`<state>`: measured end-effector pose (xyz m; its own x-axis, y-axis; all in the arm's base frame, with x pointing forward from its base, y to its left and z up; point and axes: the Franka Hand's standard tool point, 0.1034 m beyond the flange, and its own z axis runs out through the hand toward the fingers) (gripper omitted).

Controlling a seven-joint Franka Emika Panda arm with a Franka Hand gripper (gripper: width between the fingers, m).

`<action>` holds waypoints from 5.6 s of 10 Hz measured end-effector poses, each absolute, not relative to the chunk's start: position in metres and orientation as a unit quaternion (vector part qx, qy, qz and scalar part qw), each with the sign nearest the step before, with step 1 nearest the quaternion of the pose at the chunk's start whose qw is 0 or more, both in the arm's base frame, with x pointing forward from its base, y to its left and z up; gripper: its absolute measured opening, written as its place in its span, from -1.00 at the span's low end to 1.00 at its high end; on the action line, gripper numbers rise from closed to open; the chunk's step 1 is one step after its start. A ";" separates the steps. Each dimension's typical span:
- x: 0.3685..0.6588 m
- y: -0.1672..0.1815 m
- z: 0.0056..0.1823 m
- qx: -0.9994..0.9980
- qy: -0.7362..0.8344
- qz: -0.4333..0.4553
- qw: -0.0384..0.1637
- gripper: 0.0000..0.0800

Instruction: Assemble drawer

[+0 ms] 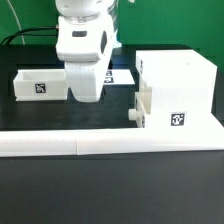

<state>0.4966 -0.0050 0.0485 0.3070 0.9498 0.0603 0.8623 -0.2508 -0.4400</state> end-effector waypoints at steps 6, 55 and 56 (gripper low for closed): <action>0.457 -0.019 0.072 -0.923 -0.333 0.142 0.134 0.62; 0.390 -0.048 0.029 -0.985 -0.161 0.057 0.025 -0.89; 0.400 -0.043 0.041 -0.982 -0.176 0.065 0.028 -0.89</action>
Offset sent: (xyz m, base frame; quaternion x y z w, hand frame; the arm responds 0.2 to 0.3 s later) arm -0.0330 -0.0111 0.0168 -0.0252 0.0094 0.2607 0.9651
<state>0.4005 -0.0432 0.0410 0.9294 0.3498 -0.1176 0.3426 -0.9363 -0.0773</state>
